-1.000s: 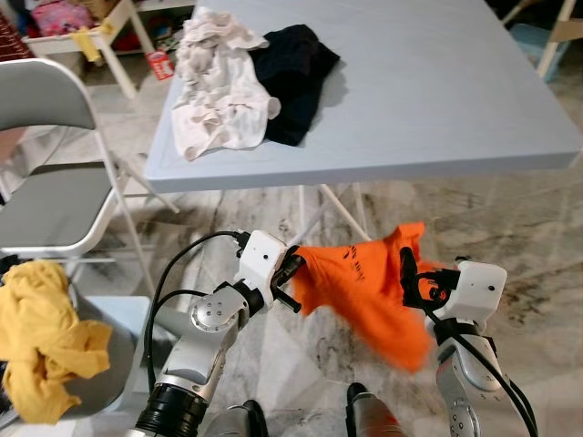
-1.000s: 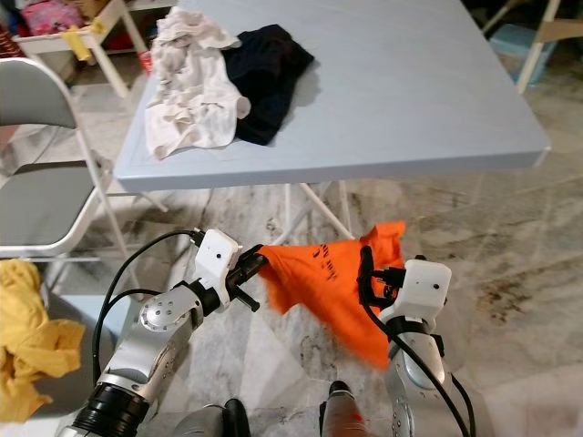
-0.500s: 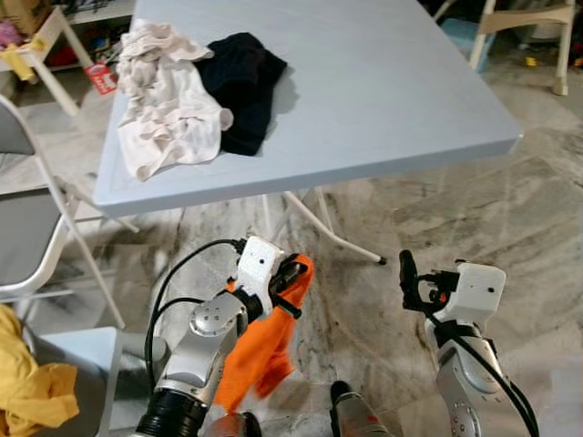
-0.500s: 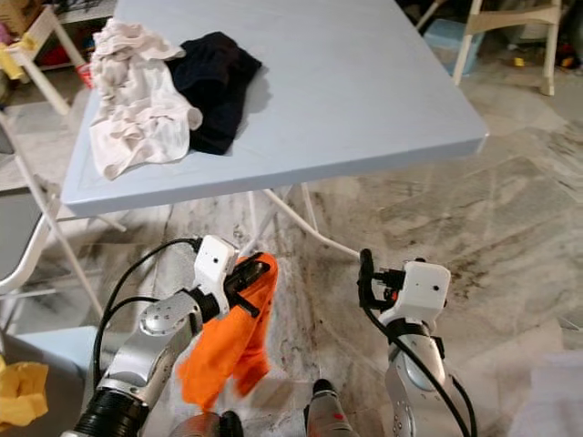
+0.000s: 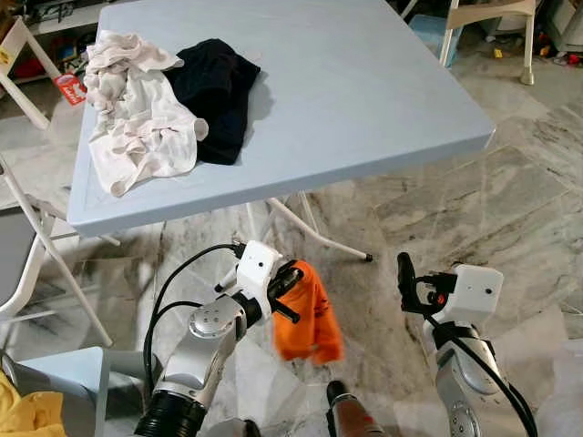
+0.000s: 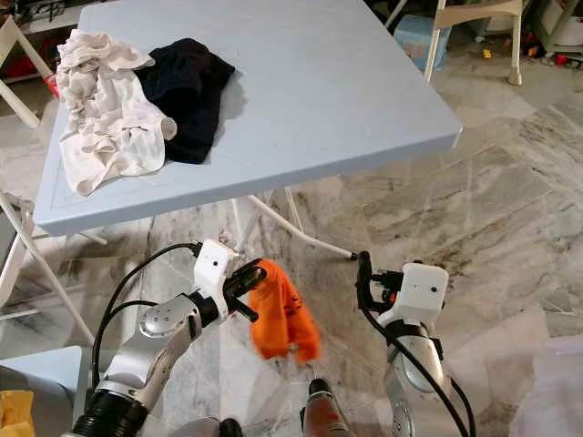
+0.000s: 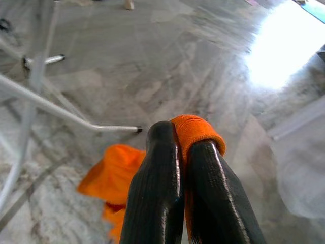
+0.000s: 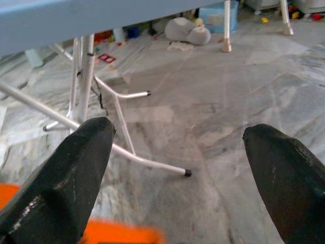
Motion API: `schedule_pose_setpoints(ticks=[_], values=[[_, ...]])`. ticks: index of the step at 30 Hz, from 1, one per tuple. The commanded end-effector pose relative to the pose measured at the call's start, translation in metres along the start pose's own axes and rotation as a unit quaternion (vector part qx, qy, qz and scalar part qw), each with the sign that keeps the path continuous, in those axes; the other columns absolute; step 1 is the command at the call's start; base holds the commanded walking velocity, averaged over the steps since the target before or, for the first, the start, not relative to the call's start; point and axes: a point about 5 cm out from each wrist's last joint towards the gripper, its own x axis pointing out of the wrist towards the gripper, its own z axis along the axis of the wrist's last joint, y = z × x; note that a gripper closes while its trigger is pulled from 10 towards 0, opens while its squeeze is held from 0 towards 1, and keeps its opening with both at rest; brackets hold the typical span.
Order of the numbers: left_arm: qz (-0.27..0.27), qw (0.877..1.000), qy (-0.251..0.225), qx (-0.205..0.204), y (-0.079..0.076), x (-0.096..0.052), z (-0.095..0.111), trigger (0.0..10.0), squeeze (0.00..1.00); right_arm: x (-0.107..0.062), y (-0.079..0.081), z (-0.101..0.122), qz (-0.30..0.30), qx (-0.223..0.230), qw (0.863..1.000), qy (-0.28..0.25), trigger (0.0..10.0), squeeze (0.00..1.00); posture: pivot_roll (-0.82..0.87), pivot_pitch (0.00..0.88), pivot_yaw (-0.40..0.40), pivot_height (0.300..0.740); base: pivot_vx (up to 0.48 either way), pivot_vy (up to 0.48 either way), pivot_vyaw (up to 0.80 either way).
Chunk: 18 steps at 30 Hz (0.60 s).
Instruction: Hang hanger
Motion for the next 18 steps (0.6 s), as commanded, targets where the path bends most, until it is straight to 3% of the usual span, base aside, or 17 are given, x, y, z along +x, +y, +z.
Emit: schedule_pose_setpoints(ticks=[1, 18], values=[[0.012, 1.0, 0.001, 0.006, 0.0039, -0.003, 0.0015, 10.0, 0.0, -0.0018, 0.0035, 0.0022, 0.007, 0.007, 1.0, -0.002, 10.0, 0.0, -0.16, 0.229, 0.094, 0.74, 0.0, 0.0, 0.0], [0.017, 1.0, 0.006, 0.01, 0.0048, -0.0019, 0.0025, 10.0, 0.0, -0.0015, 0.0042, 0.0028, 0.008, 0.008, 1.0, -0.004, 10.0, 0.0, -0.16, 0.229, 0.099, 0.74, -0.278, 0.0, 0.0]])
